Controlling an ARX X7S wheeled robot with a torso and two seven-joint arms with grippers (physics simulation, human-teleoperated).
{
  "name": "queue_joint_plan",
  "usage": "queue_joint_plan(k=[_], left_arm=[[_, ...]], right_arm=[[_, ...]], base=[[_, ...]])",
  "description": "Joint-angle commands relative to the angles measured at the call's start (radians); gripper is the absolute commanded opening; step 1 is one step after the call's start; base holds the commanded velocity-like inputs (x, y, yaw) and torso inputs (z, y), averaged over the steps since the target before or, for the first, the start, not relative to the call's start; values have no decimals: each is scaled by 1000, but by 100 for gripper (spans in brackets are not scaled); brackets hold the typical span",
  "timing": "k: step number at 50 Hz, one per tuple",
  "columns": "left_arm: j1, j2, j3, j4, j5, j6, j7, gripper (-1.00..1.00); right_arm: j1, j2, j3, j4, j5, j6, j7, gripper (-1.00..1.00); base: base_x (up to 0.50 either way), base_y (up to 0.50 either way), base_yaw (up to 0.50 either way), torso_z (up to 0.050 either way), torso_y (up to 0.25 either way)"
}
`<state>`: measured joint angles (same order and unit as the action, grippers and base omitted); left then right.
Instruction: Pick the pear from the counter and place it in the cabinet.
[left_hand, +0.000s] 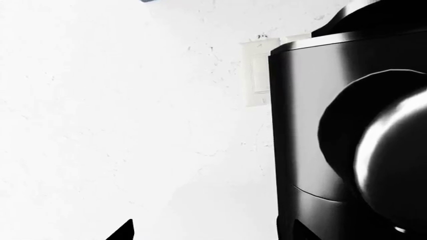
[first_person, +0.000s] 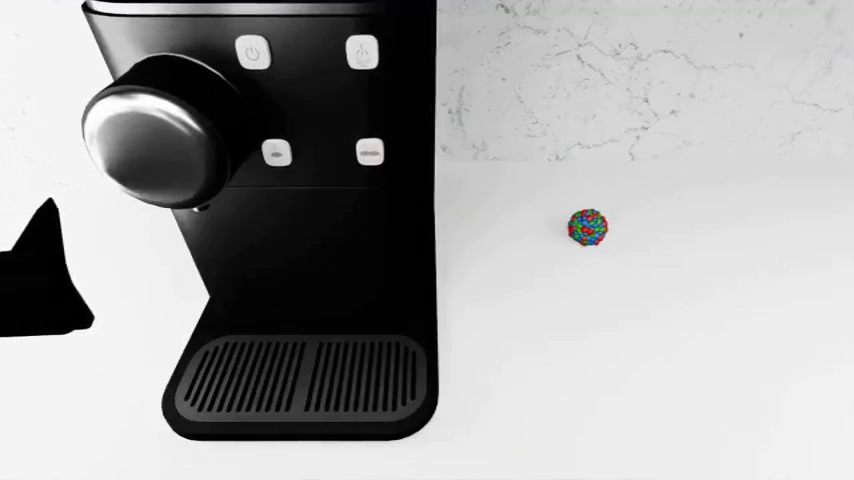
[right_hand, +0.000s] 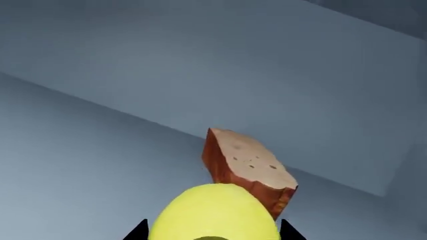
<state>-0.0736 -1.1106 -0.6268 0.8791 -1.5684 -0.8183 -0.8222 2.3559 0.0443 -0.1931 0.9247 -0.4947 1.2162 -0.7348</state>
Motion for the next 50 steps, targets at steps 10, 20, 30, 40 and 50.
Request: queue_joint_plan(k=[10, 20, 30, 40, 50], left_arm=[[1, -3, -16, 6, -17, -4, -5, 100], [2, -4, -23, 5, -21, -7, -7, 100], [-9, -14, -18, 5, -31, -2, -15, 100], [-21, -14, 1, 1, -29, 5, -13, 100], [-35, -7, 25, -4, -16, 15, 2, 100]], right_arm=[[0, -44, 56, -79, -211, -202, 18, 100], [0, -44, 22, -119, -142, -136, -17, 100], [0, -44, -21, -239, -243, -1, -159, 100], [0, -44, -63, -332, -466, 103, -390, 100], [0, -43, -110, -406, -668, 172, -624, 100]], base=[[0, 0, 0, 0, 0], [0, 0, 0, 0, 0], [0, 0, 0, 0, 0], [0, 0, 0, 0, 0], [0, 0, 0, 0, 0]])
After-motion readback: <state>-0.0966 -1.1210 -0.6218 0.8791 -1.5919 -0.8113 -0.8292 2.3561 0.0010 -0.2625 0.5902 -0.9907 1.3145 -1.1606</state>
